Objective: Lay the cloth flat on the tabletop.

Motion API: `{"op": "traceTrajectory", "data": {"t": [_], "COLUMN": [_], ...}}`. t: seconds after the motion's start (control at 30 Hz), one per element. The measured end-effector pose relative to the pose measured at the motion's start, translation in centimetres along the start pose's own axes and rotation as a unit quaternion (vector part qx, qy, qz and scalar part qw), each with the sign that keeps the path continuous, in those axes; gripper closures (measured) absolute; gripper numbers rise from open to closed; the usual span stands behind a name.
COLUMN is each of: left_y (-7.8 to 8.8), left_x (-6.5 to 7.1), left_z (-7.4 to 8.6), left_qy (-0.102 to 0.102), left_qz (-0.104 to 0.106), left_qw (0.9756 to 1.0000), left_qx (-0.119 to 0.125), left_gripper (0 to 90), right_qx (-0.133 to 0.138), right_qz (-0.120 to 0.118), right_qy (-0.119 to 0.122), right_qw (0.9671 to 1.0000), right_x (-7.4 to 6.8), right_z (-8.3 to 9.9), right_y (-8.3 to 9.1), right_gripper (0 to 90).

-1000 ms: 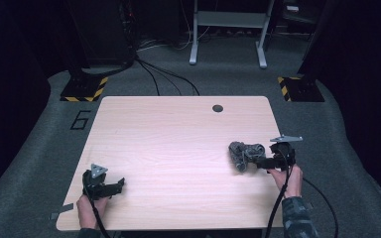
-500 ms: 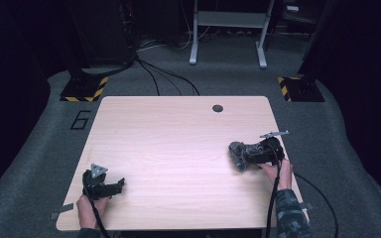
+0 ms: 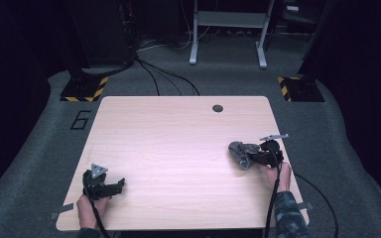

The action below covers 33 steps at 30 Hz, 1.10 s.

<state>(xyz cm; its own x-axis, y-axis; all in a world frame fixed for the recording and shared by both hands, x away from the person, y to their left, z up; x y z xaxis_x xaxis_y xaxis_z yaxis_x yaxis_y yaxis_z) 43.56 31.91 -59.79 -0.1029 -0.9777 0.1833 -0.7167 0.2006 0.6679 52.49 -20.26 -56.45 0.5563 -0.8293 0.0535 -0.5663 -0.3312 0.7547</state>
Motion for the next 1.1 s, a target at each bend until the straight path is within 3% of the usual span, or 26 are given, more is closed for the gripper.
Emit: {"op": "traceTrajectory", "data": {"t": [0.07,0.27,0.37,0.53,0.67,0.8,1.03,1.1], "left_y": [0.0,-0.1,-0.1,-0.1,0.0,-0.1,-0.2,-0.1], "left_x": [0.0,-0.2,-0.2,-0.2,-0.2,-0.1,-0.2,-0.2], "left_z": [0.0,-0.1,-0.1,-0.1,0.0,-0.1,-0.1,-0.1], "left_qy": [0.001,0.006,0.006,0.001,-0.003,0.004,0.007,0.007], "left_qz": [-0.001,-0.001,-0.002,-0.001,-0.003,0.000,-0.002,-0.002], "left_qw": [1.0000,1.0000,1.0000,1.0000,1.0000,1.0000,1.0000,1.0000], "left_qx": [0.003,0.000,0.003,-0.004,-0.005,-0.001,-0.001,-0.001], "left_gripper": [10.2,10.1,10.2,10.0,10.2,10.1,10.0,10.1], "right_qx": [0.014,0.039,0.048,0.048,0.060,0.067,0.069,0.071], "right_qz": [-0.001,-0.005,-0.018,-0.021,-0.026,-0.038,-0.052,-0.058], "right_qy": [-0.002,0.025,0.028,0.067,0.087,0.090,0.104,0.096], "right_qw": [0.9999,0.9989,0.9983,0.9964,0.9940,0.9929,0.9908,0.9912], "right_x": [0.0,-1.3,-2.4,-5.2,-7.3,-9.0,-10.6,-10.8], "right_z": [-0.8,-3.7,-5.2,-8.0,-9.7,-10.7,-11.9,-12.1], "right_y": [0.6,2.0,2.6,3.4,3.1,2.7,2.0,1.6], "right_gripper": [72.6,73.8,74.1,74.3,74.3,74.3,74.3,74.2]}}
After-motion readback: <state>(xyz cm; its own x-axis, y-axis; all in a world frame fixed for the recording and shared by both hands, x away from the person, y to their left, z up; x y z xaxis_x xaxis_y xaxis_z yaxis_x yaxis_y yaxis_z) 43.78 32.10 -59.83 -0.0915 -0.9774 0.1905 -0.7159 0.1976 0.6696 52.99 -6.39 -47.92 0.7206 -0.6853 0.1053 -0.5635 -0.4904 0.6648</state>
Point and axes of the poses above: each handheld gripper's, and its own axes: y roughly backward along the jaws, z roughly out of its underside, x roughly to its right, the point moved 10 cm from there along -y, roughly forward along the jaws, and after that the axes turned 15 degrees about y, right-handed, at the moved point
